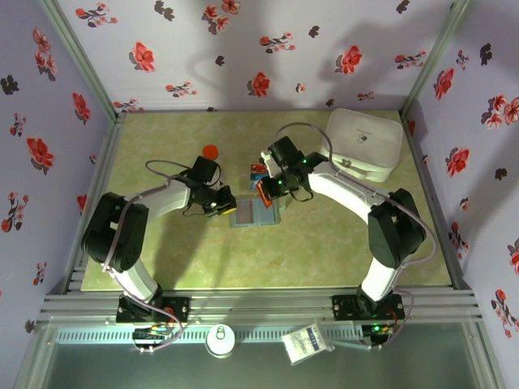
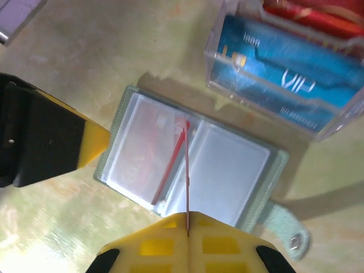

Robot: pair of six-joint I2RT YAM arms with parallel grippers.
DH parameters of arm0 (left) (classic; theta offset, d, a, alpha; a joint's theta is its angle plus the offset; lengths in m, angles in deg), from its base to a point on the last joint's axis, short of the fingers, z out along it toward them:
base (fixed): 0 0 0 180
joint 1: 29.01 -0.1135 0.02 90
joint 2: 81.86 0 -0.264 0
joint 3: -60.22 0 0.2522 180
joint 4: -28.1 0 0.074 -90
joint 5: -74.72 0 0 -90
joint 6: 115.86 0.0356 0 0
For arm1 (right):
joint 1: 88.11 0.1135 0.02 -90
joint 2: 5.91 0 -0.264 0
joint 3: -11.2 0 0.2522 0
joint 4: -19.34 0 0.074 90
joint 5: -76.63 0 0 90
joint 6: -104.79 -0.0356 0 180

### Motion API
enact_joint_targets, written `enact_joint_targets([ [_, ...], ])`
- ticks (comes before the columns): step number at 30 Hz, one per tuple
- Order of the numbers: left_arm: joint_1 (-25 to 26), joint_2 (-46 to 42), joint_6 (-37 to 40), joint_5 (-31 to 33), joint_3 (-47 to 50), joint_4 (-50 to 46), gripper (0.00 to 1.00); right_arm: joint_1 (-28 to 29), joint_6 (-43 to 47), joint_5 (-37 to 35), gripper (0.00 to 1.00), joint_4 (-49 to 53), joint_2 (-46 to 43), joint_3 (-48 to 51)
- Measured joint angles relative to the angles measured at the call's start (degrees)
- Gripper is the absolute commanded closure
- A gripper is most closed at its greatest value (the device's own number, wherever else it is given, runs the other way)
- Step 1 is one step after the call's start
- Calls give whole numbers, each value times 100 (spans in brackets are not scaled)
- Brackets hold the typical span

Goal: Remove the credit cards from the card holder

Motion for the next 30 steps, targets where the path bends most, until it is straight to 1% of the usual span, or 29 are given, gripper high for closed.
enact_joint_targets([
  [3,-66,-72,0,2,72,-2,90,-133,1239,68,93,435,201,-407],
  [8,-116,-131,0,26,229,-2,90,-214,3073,-7,93,1161,531,-1032],
  [11,-140,-157,11,42,313,2,90,-262,3917,-26,94,1589,846,-1563],
  [14,-164,-188,17,46,382,2,89,-363,4559,-24,94,1939,1224,-2155],
  [21,-181,-264,17,46,409,13,89,-662,5449,63,95,2544,2146,-3565],
  [26,-184,-334,20,85,409,24,89,-776,5766,131,95,2835,2708,-4444],
  [30,-188,-337,20,111,407,22,89,-809,5925,151,95,2924,2981,-4859],
])
